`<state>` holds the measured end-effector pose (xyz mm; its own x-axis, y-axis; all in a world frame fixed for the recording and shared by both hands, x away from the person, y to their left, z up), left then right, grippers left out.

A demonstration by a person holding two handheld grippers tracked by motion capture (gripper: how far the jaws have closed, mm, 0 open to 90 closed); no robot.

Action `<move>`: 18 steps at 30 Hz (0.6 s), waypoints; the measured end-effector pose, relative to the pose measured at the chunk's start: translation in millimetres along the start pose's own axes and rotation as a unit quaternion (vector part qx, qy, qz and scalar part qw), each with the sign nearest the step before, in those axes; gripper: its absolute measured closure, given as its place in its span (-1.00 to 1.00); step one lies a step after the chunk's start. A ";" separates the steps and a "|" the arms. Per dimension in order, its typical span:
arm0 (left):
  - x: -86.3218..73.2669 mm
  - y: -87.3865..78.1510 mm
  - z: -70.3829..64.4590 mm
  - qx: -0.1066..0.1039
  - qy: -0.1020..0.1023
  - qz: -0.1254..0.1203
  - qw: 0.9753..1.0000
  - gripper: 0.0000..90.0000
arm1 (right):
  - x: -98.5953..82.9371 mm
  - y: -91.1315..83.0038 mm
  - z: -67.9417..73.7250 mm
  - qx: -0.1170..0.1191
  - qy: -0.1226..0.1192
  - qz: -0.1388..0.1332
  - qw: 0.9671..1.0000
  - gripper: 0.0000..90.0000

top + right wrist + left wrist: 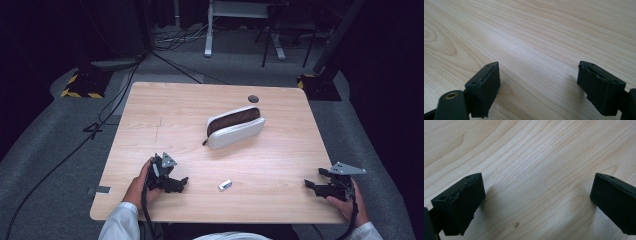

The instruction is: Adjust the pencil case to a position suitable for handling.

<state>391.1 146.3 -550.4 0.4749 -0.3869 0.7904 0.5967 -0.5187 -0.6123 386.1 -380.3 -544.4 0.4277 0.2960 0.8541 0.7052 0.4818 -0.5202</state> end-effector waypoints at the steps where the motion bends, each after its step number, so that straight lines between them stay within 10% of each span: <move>1: 0.3 0.7 1.3 -0.006 0.001 -0.003 1.000 -1.00 | 0.2 0.4 0.1 0.001 -0.001 0.000 1.000 -0.58; 18: -7.4 -9.3 0.4 -0.040 0.029 -0.001 0.999 -0.99 | 8.8 11.4 18.3 0.048 -0.032 0.008 0.998 -0.48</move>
<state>382.4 154.3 -550.6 0.4344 -0.4284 0.7923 0.5425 -0.5777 -0.6098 387.5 -357.1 -542.9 0.3997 0.3554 0.8450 0.6396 0.5522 -0.5348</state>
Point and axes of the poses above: each handheld gripper's, and its own axes: y roughly forward along the jaws, x roughly out of its top, z roughly to its left, the point moved 6 cm from there along y, roughly forward along the jaws, and after that the axes turned 11 degrees about -z, right-handed, at the moved point
